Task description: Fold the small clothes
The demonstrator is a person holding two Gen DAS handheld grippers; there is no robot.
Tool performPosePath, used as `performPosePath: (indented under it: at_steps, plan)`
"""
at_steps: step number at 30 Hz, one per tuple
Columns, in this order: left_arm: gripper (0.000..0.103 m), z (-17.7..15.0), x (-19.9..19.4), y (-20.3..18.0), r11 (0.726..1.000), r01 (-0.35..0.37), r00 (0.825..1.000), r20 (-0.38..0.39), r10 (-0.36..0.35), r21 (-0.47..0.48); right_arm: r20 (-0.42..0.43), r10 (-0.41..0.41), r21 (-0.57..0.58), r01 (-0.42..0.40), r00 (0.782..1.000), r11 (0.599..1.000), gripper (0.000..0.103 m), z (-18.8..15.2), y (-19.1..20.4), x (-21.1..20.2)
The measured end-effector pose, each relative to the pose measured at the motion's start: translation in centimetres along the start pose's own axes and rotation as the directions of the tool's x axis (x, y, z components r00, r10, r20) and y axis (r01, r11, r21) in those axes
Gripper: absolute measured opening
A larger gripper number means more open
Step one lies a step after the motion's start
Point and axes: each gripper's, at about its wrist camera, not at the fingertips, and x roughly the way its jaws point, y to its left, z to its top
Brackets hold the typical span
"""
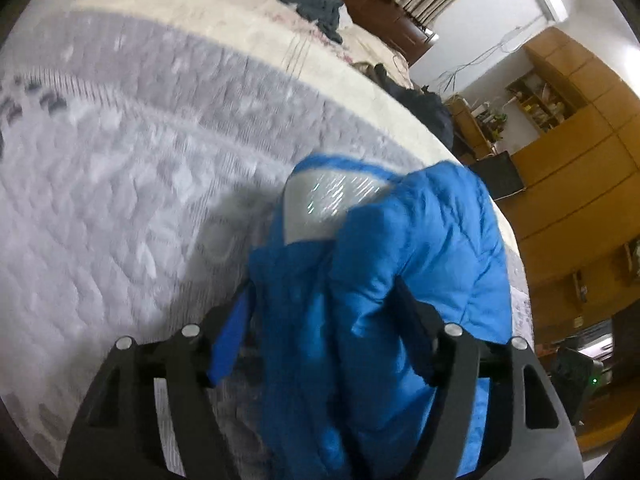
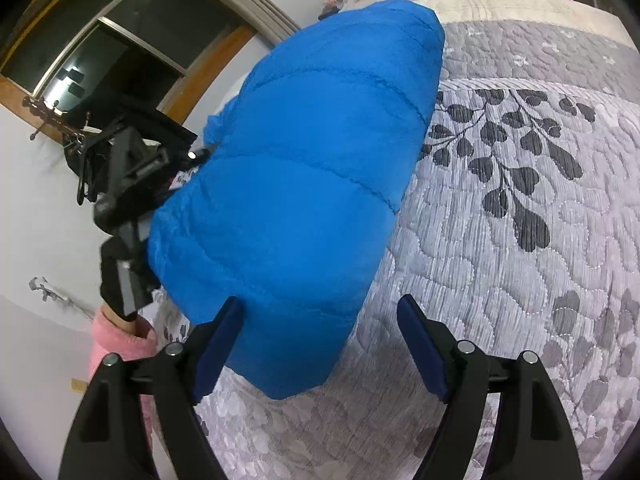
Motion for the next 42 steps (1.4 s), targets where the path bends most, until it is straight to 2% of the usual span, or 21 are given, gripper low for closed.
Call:
performPosePath:
  at_steps: [7, 9, 14, 17, 20, 26, 32, 35, 42]
  plan:
    - [0.068, -0.9, -2.0, 0.5, 0.996, 0.087, 0.996, 0.027, -0.087, 0.000, 0.021, -0.002, -0.009, 0.002, 1.000, 1.000, 0.079, 0.4, 1.3, -0.2]
    - [0.076, -1.2, -2.7, 0.7, 0.992, 0.124, 0.992, 0.030, -0.124, 0.015, 0.032, 0.021, 0.000, -0.021, 0.999, 1.000, 0.080, 0.8, 1.0, -0.5]
    - [0.084, -2.4, -3.6, 1.8, 0.972, 0.234, 0.972, 0.027, -0.234, 0.016, 0.033, 0.085, 0.022, -0.086, 0.996, 0.996, 0.080, 1.6, 0.2, -0.1]
    - [0.088, -2.4, -3.6, 1.7, 0.973, 0.229, 0.973, 0.031, -0.230, 0.032, 0.025, 0.092, 0.021, -0.093, 0.995, 0.995, 0.080, 1.8, 0.3, 0.5]
    - [0.088, -2.3, -3.1, 1.4, 0.969, 0.243, 0.970, 0.000, -0.243, 0.043, 0.018, 0.087, 0.020, -0.088, 0.996, 0.996, 0.080, 1.7, 0.3, 1.1]
    - [0.093, -1.6, -1.1, 0.8, 0.977, 0.188, 0.982, -0.052, -0.183, 0.100, 0.018, 0.096, 0.025, -0.096, 0.995, 0.995, 0.081, 1.6, 0.4, 1.4]
    - [0.100, -1.7, 0.5, 2.6, 0.967, 0.245, 0.966, -0.097, -0.238, 0.070, 0.017, 0.104, 0.021, -0.104, 0.994, 0.994, 0.081, 1.5, -0.2, 1.2]
    - [0.101, -1.7, 1.7, 3.2, 0.954, 0.299, 0.948, -0.122, -0.295, 0.020, 0.014, 0.110, 0.028, -0.110, 0.994, 0.994, 0.082, 1.5, -0.6, 1.3]
    - [0.101, -1.1, 3.6, 1.6, 0.928, 0.370, 0.921, -0.151, -0.360, 0.041, 0.022, 0.134, 0.049, -0.135, 0.991, 0.990, 0.088, 2.2, -1.4, 1.5]
